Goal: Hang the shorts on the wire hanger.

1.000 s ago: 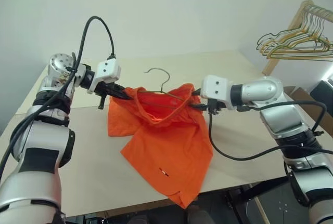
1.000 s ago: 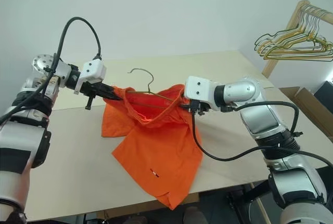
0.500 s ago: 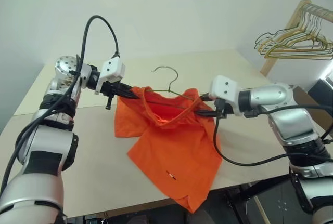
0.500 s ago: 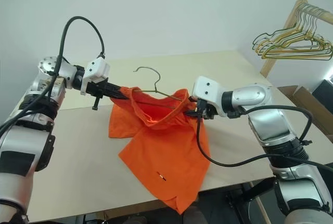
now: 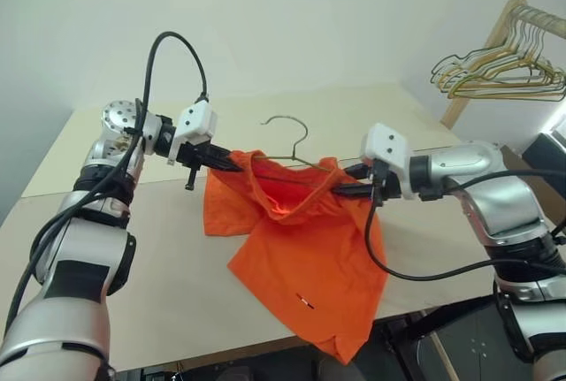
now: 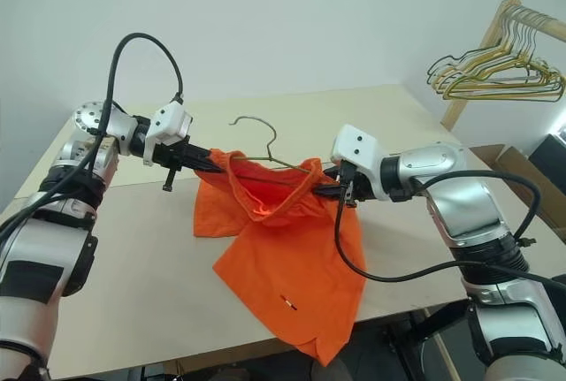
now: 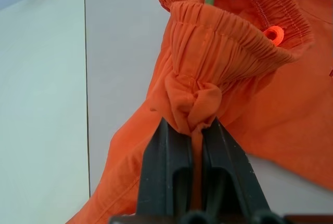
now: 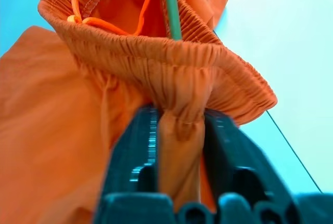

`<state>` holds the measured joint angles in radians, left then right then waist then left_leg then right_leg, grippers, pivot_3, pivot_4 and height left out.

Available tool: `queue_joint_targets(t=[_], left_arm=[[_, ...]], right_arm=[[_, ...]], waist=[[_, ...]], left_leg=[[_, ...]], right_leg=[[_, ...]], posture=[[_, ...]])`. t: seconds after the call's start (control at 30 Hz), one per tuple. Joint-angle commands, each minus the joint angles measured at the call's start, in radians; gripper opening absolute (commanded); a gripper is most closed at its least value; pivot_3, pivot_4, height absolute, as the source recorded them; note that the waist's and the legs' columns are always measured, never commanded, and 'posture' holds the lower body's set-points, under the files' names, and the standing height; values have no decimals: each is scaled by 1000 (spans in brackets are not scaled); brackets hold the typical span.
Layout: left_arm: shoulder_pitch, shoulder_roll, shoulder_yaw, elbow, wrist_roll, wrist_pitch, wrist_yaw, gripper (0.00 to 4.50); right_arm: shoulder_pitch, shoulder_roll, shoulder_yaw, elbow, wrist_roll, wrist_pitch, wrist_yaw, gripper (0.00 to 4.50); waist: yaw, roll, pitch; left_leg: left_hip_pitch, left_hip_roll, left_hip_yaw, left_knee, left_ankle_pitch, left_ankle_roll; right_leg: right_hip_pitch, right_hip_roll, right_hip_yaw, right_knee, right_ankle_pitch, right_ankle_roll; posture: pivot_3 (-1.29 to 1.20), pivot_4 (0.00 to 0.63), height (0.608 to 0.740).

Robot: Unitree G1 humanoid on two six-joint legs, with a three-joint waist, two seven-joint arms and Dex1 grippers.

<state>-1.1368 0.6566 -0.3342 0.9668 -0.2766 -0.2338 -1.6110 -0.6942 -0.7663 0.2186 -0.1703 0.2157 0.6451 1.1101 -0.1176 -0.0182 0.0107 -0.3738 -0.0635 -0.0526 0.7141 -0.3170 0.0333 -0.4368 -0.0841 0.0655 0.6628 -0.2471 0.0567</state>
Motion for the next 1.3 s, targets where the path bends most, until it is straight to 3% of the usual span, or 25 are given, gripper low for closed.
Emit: queue_joint_targets(t=[0.03, 0.13, 0.67, 0.83, 1.0, 1.3], left_arm=[[-19, 10, 34, -12, -29, 0, -3, 0], [-19, 6, 49, -2, -32, 8, -3, 0], [-72, 69, 151, 34, -114, 17, -3, 4339], [-85, 52, 284, 31, -160, 115, -3, 4426], [-24, 31, 398, -87, -232, 286, 19, 4426], [377, -35, 495, -605, -320, 441, 196, 4426]], right_arm=[[-8, -17, 7, -2, -40, -43, -15, 27], [-6, -11, -1, -1, -40, -41, -23, 27], [-121, -141, -164, 3, 107, 47, 73, 0], [-183, -178, -221, 27, 175, 133, 76, 0], [-194, -191, -255, 21, 218, 211, 41, 0], [-133, -157, -315, -51, 296, 460, -132, 0]], waist=[[-3, 0, 0], [-5, 0, 0], [-5, 0, 0], [-6, 0, 0], [-9, 0, 0], [-18, 2, -1]], left_leg=[[0, 0, 0, 0, 0, 0], [0, 0, 0, 0, 0, 0], [-1, 0, 0, 0, 0, 0], [-2, 0, 0, 0, 0, 0], [-2, 0, 0, 0, 0, 0], [-2, 1, -1, -1, 0, 0]], right_leg=[[0, 0, 0, 0, 0, 0], [0, 0, 0, 0, 0, 0], [-2, -1, -1, 0, 0, 0], [-1, -1, -1, 0, 0, 0], [-2, -2, -1, 0, 0, 0], [-2, -8, 0, 1, 0, 0]], posture=[[-97, 0, 740], [-96, 0, 740], [-109, 0, 740], [-120, 0, 740], [-131, 0, 740], [-142, 0, 740]])
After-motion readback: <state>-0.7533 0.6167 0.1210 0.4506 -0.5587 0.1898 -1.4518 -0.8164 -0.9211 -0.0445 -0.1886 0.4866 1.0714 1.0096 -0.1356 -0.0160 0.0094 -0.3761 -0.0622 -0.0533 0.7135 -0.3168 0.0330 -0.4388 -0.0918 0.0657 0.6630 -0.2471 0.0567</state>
